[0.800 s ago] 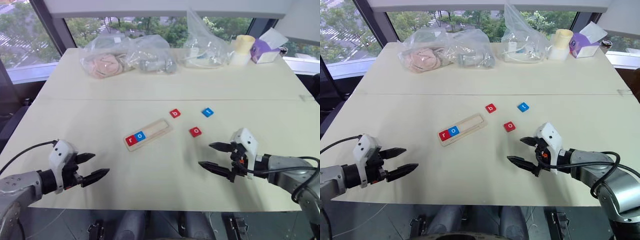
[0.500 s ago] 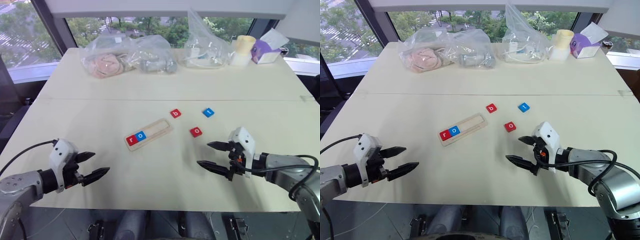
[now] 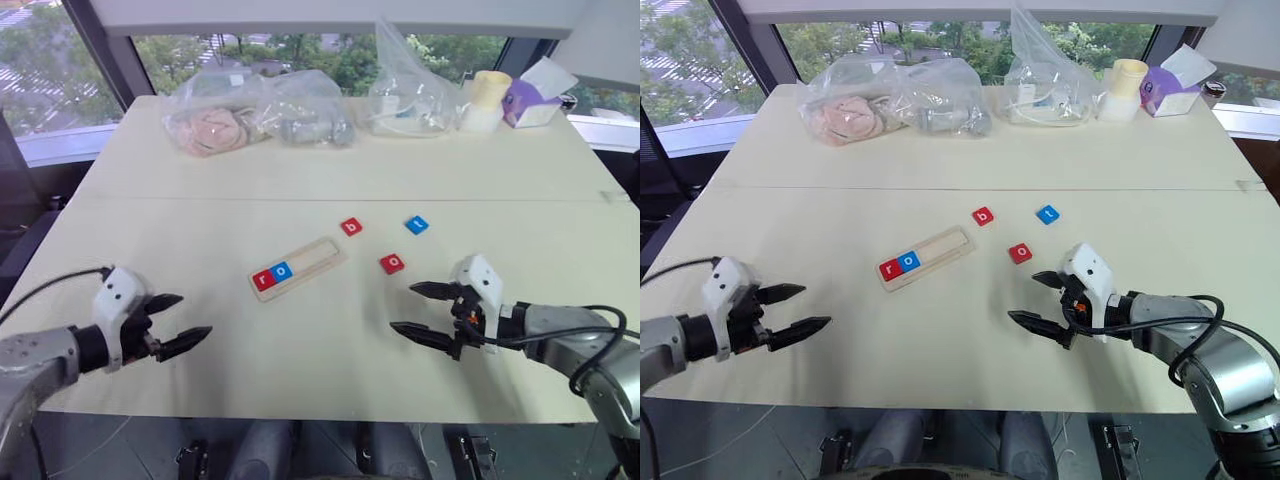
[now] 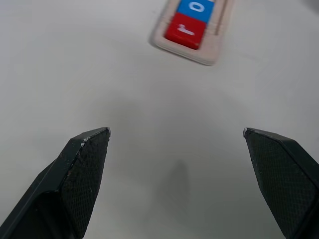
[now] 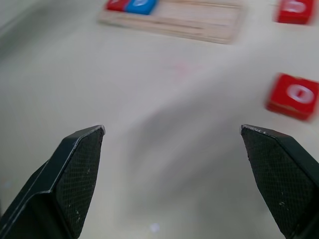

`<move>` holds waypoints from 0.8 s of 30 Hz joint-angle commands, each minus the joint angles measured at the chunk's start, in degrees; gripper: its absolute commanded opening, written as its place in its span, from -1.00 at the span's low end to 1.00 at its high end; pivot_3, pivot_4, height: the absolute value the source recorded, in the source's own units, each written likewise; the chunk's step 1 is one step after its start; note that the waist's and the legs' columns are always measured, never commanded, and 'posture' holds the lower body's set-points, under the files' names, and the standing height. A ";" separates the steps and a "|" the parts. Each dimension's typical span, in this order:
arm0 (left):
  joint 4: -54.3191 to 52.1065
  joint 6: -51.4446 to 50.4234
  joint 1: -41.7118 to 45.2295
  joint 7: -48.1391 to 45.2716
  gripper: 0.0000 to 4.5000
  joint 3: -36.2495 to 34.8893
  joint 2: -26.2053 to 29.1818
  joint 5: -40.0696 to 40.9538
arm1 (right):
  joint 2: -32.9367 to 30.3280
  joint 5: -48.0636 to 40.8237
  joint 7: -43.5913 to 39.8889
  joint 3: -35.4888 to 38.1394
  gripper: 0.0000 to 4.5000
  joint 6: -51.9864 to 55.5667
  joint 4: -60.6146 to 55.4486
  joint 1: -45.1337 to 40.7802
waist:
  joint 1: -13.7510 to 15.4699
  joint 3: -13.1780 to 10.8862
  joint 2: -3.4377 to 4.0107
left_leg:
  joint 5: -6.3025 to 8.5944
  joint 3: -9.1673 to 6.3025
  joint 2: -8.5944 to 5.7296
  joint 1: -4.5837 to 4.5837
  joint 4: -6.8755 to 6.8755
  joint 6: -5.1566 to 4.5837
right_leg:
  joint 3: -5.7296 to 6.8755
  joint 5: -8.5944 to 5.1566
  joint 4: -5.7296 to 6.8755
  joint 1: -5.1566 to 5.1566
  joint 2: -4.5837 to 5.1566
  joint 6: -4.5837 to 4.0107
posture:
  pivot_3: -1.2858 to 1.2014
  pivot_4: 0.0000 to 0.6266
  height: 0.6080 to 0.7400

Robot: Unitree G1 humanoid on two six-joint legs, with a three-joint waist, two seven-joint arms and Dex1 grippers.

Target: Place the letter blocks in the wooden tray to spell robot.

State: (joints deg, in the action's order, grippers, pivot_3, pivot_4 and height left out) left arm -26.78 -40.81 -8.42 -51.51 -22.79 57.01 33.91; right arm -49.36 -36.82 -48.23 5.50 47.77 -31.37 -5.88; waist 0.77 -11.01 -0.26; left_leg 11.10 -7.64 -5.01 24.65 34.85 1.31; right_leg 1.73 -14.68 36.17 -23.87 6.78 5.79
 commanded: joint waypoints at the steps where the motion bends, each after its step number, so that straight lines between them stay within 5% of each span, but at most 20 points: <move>1: -0.28 -1.07 5.70 -2.87 1.00 1.98 2.88 1.85 | -0.44 -5.14 -0.57 0.75 0.99 3.31 -4.06 -2.71 | -0.01 0.00 0.00 | 0.00 0.01 -0.01 0.00 -0.02 0.00 | 0.00 0.00 -0.01 0.00 0.01 0.00 | 0.03 -0.52 1.00; 9: 10.42 4.36 20.55 -2.91 1.00 21.56 -4.67 -6.51 | 4.07 -4.52 5.79 -4.36 0.99 4.49 -8.81 -3.81 | -0.07 -0.01 -0.02 | -0.10 0.07 -0.04 -0.01 -0.13 -0.18 | 0.00 0.00 0.00 -0.06 -0.01 0.09 | 0.03 -0.52 1.00; 24: 22.65 13.86 25.14 -1.95 1.00 33.57 -14.13 -19.96 | 5.72 -2.51 10.23 -7.40 0.99 2.93 -10.37 -3.02 | 0.00 0.02 0.00 | -0.11 0.02 -0.08 -0.19 0.10 -0.19 | 0.00 0.10 0.02 0.22 -0.04 0.23 | 0.03 -0.52 1.00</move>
State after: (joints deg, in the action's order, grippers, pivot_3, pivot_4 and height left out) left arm -5.68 -27.53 17.82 -54.36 8.91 43.34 16.27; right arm -43.89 -39.52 -38.20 -2.09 51.99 -39.60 -8.84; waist 0.77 -10.99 -0.26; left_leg 10.99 -7.63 -5.09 24.42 34.97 1.13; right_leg 1.73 -14.58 36.19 -23.60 6.75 6.02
